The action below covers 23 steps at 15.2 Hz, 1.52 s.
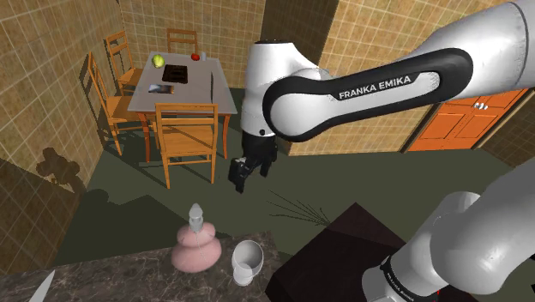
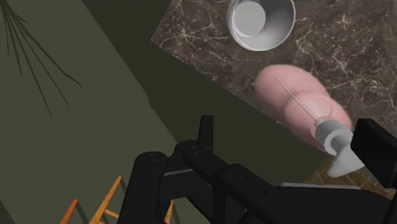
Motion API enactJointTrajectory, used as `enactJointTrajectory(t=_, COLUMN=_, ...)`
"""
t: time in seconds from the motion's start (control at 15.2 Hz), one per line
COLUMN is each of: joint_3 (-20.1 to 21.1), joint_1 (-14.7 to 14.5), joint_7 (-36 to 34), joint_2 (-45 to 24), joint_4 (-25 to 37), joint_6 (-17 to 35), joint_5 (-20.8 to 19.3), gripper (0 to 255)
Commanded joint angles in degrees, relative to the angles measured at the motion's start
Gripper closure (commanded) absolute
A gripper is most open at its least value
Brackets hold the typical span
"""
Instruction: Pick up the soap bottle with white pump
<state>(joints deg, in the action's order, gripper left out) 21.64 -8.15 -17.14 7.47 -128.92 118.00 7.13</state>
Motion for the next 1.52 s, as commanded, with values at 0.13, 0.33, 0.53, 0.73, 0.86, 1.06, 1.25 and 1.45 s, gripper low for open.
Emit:
enactJointTrajectory(t=0.13, joint_3=2.3, joint_1=-1.3, joint_7=-5.1, joint_2=-9.3, joint_4=5.0, joint_6=3.9, joint_5=-3.7, gripper=0)
enactJointTrajectory(t=0.33, joint_3=3.1, joint_1=-2.9, joint_7=-9.0, joint_2=-16.1, joint_4=9.5, joint_6=5.6, joint_5=-7.2, gripper=0)
enactJointTrajectory(t=0.53, joint_3=3.2, joint_1=-5.1, joint_7=-12.6, joint_2=-22.9, joint_4=14.8, joint_6=6.5, joint_5=-10.7, gripper=0)
enactJointTrajectory(t=0.73, joint_3=2.7, joint_1=-7.7, joint_7=-15.4, joint_2=-29.2, joint_4=20.3, joint_6=6.7, joint_5=-13.7, gripper=0)
enactJointTrajectory(t=0.86, joint_3=2.4, joint_1=-7.9, joint_7=-15.7, joint_2=-30.1, joint_4=19.9, joint_6=7.9, joint_5=-14.1, gripper=0)
enactJointTrajectory(t=1.06, joint_3=2.1, joint_1=-8.2, joint_7=-16.0, joint_2=-31.5, joint_4=19.4, joint_6=9.7, joint_5=-14.8, gripper=0)
enactJointTrajectory(t=1.25, joint_3=1.7, joint_1=-8.4, joint_7=-16.3, joint_2=-32.7, joint_4=19.0, joint_6=11.3, joint_5=-15.4, gripper=0)
enactJointTrajectory(t=1.45, joint_3=1.7, joint_1=-8.5, joint_7=-16.4, joint_2=-32.8, joint_4=19.1, joint_6=11.2, joint_5=-15.4, gripper=255)
